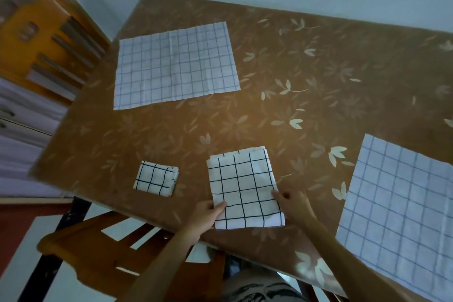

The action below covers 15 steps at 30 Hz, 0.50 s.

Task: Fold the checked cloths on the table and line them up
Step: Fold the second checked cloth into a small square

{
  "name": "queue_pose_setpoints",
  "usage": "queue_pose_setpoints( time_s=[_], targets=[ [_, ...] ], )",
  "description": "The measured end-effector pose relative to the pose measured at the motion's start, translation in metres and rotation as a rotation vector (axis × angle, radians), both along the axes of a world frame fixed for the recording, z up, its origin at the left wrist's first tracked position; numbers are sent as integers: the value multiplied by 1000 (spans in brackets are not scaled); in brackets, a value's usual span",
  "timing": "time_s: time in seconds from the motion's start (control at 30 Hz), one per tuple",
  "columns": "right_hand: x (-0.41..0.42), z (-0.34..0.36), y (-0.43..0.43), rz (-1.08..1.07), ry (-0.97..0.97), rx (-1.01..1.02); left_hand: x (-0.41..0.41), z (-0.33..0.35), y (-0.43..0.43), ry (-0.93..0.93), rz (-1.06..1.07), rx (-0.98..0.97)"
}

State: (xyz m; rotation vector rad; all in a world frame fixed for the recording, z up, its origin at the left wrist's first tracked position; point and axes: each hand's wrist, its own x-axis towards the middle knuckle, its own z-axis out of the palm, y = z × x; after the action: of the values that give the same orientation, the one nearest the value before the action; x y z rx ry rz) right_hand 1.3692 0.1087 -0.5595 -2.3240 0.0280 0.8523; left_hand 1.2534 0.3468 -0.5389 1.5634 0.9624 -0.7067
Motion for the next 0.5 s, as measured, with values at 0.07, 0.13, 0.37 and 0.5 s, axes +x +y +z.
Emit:
queue_pose_setpoints(
  time_s=[0.07,0.13,0.37,0.5],
  targets=[
    [-2,1,-1,1,-45,12,-3,-2,1,-17,-49,35],
    [-3,1,-1,-14,-86,40,-3,-2,0,-11,-69,56],
    [2,4,6,-91,-153,187,-3,7,4,15,25,-81],
    [-4,10,5,-71,-30,198,-11,5,7,23,40,-22]
  ],
)
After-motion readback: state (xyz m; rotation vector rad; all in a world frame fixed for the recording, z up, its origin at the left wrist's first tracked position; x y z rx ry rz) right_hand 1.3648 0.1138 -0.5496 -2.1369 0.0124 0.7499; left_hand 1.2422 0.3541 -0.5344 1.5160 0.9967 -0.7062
